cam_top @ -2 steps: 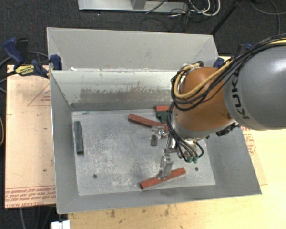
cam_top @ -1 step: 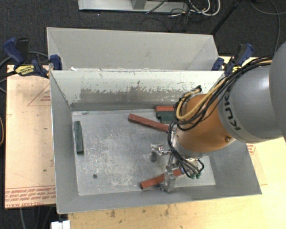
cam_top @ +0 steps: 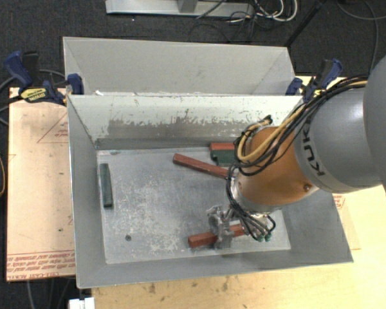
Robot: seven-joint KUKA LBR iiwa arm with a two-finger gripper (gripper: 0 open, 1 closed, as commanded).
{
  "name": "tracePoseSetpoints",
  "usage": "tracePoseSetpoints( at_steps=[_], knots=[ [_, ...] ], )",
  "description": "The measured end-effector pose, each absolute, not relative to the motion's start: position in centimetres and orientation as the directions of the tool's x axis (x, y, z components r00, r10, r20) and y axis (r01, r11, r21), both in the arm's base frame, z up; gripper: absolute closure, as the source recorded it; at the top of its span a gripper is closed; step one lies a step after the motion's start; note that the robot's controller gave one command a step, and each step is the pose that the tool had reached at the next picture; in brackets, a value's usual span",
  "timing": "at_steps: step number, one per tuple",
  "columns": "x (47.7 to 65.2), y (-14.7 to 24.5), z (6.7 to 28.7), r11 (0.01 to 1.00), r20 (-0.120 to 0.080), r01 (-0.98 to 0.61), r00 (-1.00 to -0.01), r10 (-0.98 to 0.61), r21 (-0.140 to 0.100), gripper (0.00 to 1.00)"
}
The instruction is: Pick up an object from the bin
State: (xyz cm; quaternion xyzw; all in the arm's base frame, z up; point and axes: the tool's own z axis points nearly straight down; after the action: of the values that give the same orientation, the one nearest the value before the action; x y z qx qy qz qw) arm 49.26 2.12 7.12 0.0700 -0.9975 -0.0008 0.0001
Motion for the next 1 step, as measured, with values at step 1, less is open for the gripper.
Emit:
tracePoseSetpoints(
  at_steps=[1],
  knots=[
    [50.93,0.26,18.67,0.956,-0.01,-0.294,-0.956,-0.294,-0.003,1.0]
  ],
)
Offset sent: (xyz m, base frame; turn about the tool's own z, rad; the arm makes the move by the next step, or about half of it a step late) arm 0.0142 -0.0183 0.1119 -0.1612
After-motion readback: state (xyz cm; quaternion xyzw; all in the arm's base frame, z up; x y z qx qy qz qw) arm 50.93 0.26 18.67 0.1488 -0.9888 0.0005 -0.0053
